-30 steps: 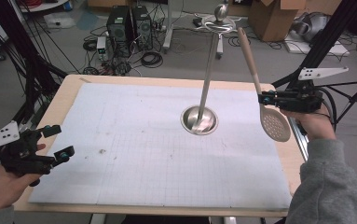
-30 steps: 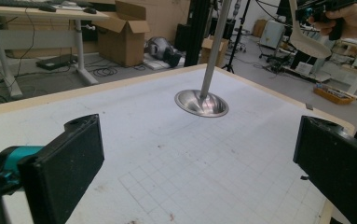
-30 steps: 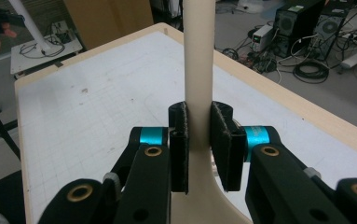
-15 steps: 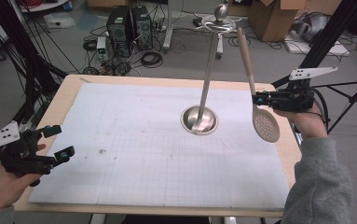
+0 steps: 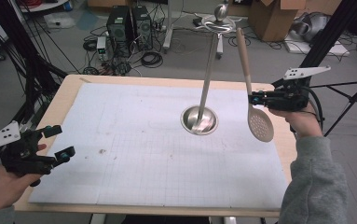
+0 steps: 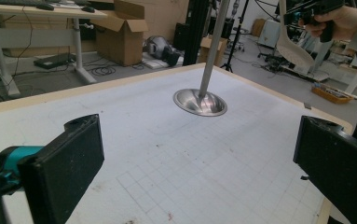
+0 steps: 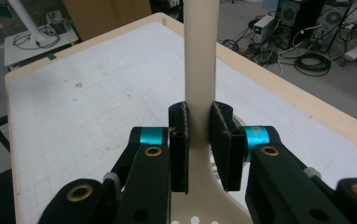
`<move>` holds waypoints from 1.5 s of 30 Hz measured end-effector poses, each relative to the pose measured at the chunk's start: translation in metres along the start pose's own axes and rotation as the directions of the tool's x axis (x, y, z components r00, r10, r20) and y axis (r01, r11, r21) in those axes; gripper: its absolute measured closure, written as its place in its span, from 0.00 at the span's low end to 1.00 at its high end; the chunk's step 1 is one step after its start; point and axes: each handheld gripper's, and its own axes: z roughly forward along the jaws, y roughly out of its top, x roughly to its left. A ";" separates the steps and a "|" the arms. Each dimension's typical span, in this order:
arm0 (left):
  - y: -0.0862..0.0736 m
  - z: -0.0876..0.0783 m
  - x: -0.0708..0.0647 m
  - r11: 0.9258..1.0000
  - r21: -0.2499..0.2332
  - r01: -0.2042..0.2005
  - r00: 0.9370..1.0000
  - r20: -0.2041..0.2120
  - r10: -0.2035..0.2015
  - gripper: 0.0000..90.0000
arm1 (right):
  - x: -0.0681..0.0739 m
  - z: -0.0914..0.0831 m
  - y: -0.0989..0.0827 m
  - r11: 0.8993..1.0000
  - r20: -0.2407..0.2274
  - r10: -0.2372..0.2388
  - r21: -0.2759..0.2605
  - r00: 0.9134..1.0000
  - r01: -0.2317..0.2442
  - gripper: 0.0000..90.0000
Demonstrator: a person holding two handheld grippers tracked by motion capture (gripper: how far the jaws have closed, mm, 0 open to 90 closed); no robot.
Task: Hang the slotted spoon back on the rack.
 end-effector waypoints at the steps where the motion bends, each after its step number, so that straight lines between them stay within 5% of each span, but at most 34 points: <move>1: 0.000 0.000 0.000 1.000 0.000 0.000 1.000 0.000 0.000 0.02 | 0.000 0.002 0.000 1.000 0.002 0.000 -0.001 1.000 0.000 0.87; 45: 0.000 -0.001 0.000 1.000 0.002 0.000 1.000 -0.003 0.000 0.02 | 0.008 0.054 0.015 0.998 0.075 -0.017 0.055 0.997 0.013 0.87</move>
